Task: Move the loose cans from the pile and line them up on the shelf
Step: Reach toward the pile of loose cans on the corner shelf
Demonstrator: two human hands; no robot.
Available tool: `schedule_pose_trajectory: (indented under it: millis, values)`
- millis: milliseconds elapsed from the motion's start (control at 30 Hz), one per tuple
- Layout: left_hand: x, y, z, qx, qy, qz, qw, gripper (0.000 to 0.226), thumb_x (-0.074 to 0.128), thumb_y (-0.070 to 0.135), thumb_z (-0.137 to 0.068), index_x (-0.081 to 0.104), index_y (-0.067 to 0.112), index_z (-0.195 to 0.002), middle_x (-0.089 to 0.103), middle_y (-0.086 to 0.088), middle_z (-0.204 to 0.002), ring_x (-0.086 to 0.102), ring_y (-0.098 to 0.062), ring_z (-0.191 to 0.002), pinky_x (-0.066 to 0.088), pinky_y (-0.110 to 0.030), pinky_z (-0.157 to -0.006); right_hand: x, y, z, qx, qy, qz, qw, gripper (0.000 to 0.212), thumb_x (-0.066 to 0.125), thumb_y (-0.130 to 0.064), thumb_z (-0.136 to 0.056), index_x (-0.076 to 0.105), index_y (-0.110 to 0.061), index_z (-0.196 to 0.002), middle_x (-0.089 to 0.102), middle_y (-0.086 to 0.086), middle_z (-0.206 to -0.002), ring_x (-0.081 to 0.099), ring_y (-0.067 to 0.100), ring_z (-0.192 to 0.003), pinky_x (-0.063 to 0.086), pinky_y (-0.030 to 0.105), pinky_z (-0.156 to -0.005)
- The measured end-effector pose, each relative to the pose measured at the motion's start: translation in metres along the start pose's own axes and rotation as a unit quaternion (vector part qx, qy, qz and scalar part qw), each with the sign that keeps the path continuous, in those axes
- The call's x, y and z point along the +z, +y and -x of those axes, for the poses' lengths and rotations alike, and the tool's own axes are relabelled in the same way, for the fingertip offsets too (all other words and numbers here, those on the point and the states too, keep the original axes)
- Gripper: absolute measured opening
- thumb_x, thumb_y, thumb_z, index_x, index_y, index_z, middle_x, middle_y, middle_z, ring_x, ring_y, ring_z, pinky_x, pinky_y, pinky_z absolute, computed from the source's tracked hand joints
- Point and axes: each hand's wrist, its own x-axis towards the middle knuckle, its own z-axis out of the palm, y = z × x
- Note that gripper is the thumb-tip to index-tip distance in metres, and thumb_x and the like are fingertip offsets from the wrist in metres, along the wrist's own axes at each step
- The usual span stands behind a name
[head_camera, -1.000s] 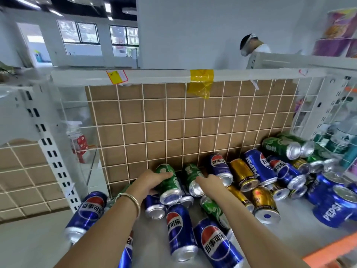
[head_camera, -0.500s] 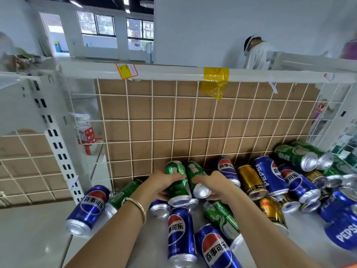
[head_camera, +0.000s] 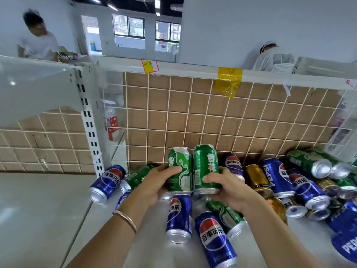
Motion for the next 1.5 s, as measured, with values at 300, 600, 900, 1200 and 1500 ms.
schedule_pose_trajectory:
  millis: [300, 600, 900, 1200, 1500]
  values:
    - [-0.062, -0.006, 0.087, 0.085, 0.071, -0.002, 0.994, 0.045, 0.069, 0.003, -0.072, 0.060, 0.002, -0.116, 0.070, -0.019, -0.107, 0.067, -0.034, -0.098, 0.055, -0.042, -0.086, 0.080, 0.027, 0.015, -0.005, -0.188, 0.024, 0.982, 0.060, 0.069, -0.002, -0.066, 0.050, 0.005, -0.123, 0.069, 0.018, -0.107, 0.069, 0.024, -0.097, 0.054, 0.037, -0.088]
    - [-0.161, -0.010, 0.208, 0.159, 0.221, -0.002, 0.962, 0.047, 0.074, 0.016, -0.061, 0.067, 0.003, -0.106, 0.071, -0.018, -0.103, 0.069, -0.032, -0.093, 0.058, -0.035, -0.078, 0.207, 0.073, 0.036, 0.008, -0.290, 0.036, 0.956, 0.022, 0.064, -0.006, -0.081, 0.064, -0.006, -0.102, 0.074, 0.011, -0.086, 0.072, 0.020, -0.077, 0.055, 0.032, -0.065]
    - [-0.295, -0.010, 0.347, 0.169, 0.412, -0.090, 0.891, 0.067, 0.080, 0.039, -0.038, 0.071, 0.009, -0.098, 0.074, -0.012, -0.098, 0.069, -0.025, -0.092, 0.052, -0.040, -0.090, 0.378, 0.132, 0.085, -0.059, -0.414, 0.163, 0.894, 0.043, 0.078, -0.018, -0.060, 0.069, -0.007, -0.100, 0.075, 0.011, -0.092, 0.072, 0.025, -0.085, 0.056, 0.030, -0.069]
    - [-0.440, 0.007, 0.454, 0.185, 0.477, -0.089, 0.854, 0.027, 0.082, 0.011, -0.066, 0.071, 0.013, -0.091, 0.075, -0.008, -0.092, 0.070, -0.027, -0.091, 0.055, -0.042, -0.087, 0.552, 0.192, 0.124, -0.067, -0.432, 0.189, 0.879, 0.055, 0.080, -0.023, -0.061, 0.065, -0.010, -0.112, 0.073, 0.014, -0.102, 0.070, 0.034, -0.093, 0.055, 0.054, -0.082]
    - [-0.535, 0.032, 0.451, 0.201, 0.467, -0.089, 0.856, 0.035, 0.082, 0.002, -0.065, 0.069, 0.020, -0.091, 0.075, 0.002, -0.085, 0.071, -0.015, -0.080, 0.056, -0.024, -0.070, 0.647, 0.217, 0.098, -0.066, -0.379, 0.172, 0.907, 0.063, 0.080, -0.022, -0.051, 0.065, -0.006, -0.110, 0.072, 0.017, -0.101, 0.069, 0.037, -0.093, 0.054, 0.057, -0.084]
